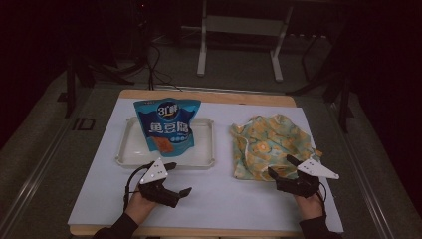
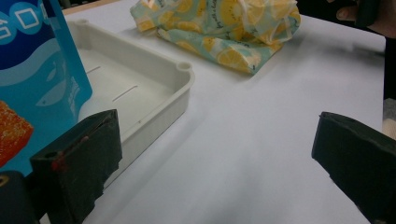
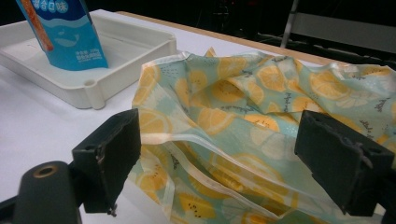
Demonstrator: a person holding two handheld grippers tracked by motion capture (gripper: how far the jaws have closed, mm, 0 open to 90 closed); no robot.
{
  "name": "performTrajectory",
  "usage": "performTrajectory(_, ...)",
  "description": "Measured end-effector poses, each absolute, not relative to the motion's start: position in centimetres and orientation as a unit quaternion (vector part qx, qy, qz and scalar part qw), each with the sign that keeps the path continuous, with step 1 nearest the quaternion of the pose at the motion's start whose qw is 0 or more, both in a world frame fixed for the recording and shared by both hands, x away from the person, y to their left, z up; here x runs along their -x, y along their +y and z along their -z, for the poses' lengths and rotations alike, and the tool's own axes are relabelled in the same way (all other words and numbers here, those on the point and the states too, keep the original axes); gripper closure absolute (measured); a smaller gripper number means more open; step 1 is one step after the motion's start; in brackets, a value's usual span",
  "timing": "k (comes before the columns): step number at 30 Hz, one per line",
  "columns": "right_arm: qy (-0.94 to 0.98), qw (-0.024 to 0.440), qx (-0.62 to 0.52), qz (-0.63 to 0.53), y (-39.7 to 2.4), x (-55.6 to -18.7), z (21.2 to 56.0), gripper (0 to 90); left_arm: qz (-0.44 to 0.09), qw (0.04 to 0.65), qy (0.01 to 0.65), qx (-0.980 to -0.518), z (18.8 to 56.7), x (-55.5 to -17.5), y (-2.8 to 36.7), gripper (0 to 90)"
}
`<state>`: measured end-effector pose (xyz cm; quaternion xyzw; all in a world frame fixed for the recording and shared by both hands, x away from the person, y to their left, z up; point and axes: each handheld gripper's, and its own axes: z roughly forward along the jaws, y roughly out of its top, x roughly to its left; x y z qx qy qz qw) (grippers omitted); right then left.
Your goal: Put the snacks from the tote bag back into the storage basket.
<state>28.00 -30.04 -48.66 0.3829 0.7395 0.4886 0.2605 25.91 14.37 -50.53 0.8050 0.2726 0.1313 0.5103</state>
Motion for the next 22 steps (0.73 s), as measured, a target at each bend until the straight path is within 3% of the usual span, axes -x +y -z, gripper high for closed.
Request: performTrajectory(22, 0.738, 0.262, -0.382, -0.490, -30.19, -28.05, 48.67, 14.7, -0.133, 0.512, 0.271, -0.804, 50.41, -25.85, 14.47, 2.3)
